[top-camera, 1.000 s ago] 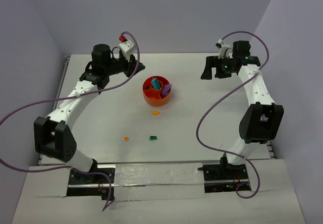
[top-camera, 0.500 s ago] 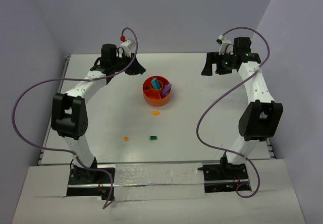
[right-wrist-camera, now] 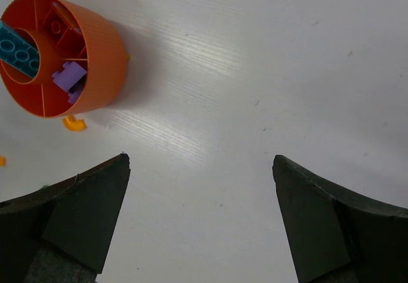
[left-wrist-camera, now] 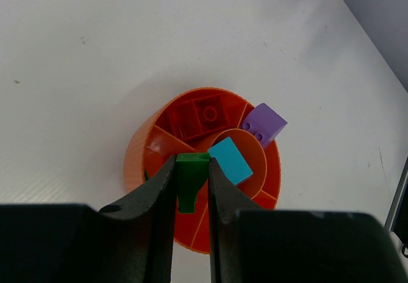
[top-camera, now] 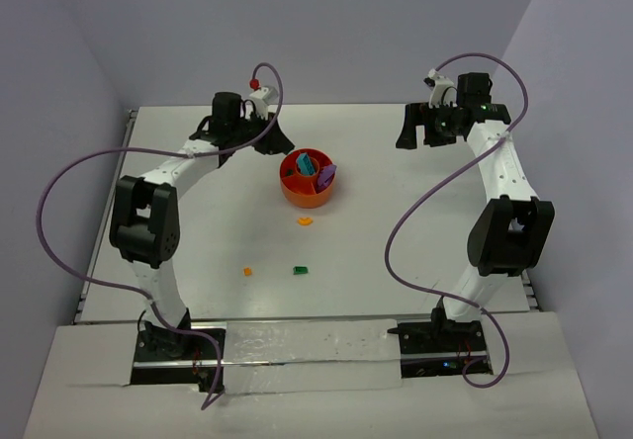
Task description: Sort the legos into containers by color
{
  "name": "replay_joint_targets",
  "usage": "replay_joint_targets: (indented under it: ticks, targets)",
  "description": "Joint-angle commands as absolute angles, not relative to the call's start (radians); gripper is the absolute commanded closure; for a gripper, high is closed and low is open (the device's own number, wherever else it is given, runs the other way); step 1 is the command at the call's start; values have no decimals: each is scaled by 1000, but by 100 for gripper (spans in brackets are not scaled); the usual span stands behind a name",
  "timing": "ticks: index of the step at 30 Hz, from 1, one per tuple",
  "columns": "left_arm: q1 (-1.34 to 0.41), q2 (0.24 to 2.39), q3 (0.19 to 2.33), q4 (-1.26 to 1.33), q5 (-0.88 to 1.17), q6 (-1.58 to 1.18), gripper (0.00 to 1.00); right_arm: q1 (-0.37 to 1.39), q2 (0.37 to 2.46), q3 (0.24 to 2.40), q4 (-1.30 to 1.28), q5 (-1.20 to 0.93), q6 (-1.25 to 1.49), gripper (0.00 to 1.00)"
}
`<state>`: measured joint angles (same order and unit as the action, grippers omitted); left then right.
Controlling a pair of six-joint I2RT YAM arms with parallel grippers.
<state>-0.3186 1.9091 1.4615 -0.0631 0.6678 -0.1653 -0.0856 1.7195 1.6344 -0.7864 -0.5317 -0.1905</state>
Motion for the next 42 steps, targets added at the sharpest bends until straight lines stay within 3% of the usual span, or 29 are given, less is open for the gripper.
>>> replay_joint_targets:
  ticks: [1, 11, 17, 20, 26, 35, 37, 42]
  targets:
    - [-340, 1909, 1452, -54, 676, -145, 88, -83, 1710, 1641, -773, -520, -209, 0]
    - [-344, 1912, 1432, -60, 638, -128, 75, -82, 1709, 1648, -773, -529, -202, 0]
    - [-344, 1889, 1406, -54, 620, -120, 43, -83, 1707, 1646, -772, -532, -201, 0]
    - [-344, 1856, 1386, -23, 624, -120, 38, -83, 1702, 1642, -772, -534, -201, 0]
    - [-326, 1682, 1281, 64, 661, -55, 37, -83, 1675, 1610, -771, -531, -208, 0]
    - [-342, 1369, 1099, -179, 778, 341, 38, -84, 1633, 1540, -762, -554, -218, 0]
    - [-381, 1347, 1090, -392, 802, 479, 40, -84, 1623, 1517, -760, -561, -217, 0]
    - [-620, 1328, 969, -515, 631, 647, 41, -84, 1585, 1466, -740, -547, -228, 0]
